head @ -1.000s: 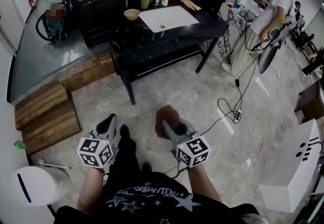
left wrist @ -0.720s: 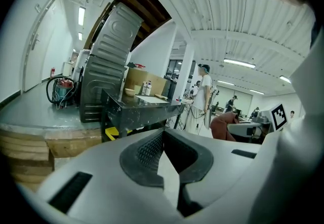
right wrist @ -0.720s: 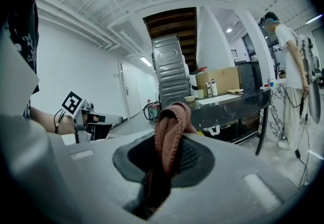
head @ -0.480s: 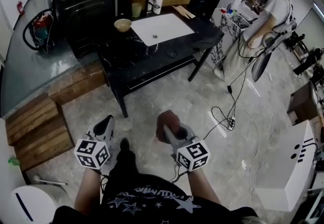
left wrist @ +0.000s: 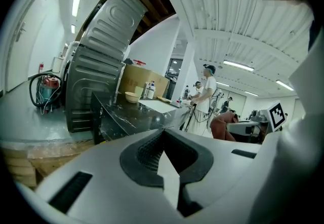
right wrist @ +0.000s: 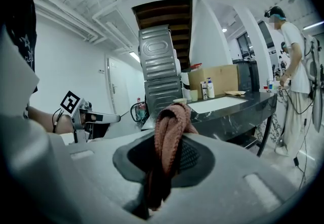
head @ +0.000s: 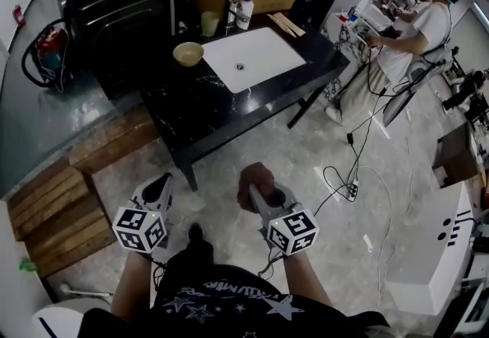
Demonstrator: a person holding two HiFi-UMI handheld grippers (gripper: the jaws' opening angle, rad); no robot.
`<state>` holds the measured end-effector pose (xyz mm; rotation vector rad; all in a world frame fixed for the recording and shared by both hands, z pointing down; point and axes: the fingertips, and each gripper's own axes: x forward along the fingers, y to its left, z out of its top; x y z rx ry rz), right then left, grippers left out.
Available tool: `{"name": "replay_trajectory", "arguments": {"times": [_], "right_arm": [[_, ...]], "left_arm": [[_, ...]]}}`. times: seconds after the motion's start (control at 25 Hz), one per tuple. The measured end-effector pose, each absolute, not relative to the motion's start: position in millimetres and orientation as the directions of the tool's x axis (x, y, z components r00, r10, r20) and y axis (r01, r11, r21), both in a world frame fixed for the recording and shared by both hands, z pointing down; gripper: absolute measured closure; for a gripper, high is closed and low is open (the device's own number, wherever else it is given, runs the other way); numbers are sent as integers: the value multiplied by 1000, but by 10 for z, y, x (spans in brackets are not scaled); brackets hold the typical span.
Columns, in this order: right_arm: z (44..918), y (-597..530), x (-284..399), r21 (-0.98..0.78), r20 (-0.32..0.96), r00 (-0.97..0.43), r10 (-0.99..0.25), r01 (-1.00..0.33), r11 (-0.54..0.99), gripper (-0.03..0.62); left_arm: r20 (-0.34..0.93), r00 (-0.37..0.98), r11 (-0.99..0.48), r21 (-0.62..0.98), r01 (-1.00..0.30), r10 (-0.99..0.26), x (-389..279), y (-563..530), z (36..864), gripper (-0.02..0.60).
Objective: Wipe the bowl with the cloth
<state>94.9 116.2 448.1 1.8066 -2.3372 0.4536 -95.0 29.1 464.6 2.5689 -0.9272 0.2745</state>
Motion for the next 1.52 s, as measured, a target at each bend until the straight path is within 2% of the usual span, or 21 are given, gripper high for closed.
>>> {"name": "replay_trajectory", "arguments": {"times": [0.48, 0.88, 1.24, 1.52], "right_arm": [[4360, 2, 791, -96, 318, -195, -928, -980, 173, 534], [4542, -405, 752, -108, 371, -210, -905, -977, 182, 534], [4403, -1190, 1044, -105, 291, -261, -920, -965, 240, 534], [4188, -2008, 1454, -125, 227, -328, -917, -944, 306, 534]], "left_arm": [[322, 789, -710, 347, -613, -524, -1231, -805, 4813, 572], [356, 768, -657, 397, -641, -533, -1377, -1104, 5054, 572], [337, 732, -616, 397, -680, -592, -1259, -1535, 4869, 572], [339, 704, -603, 363, -710, -624, -784, -2135, 4665, 572]]}}
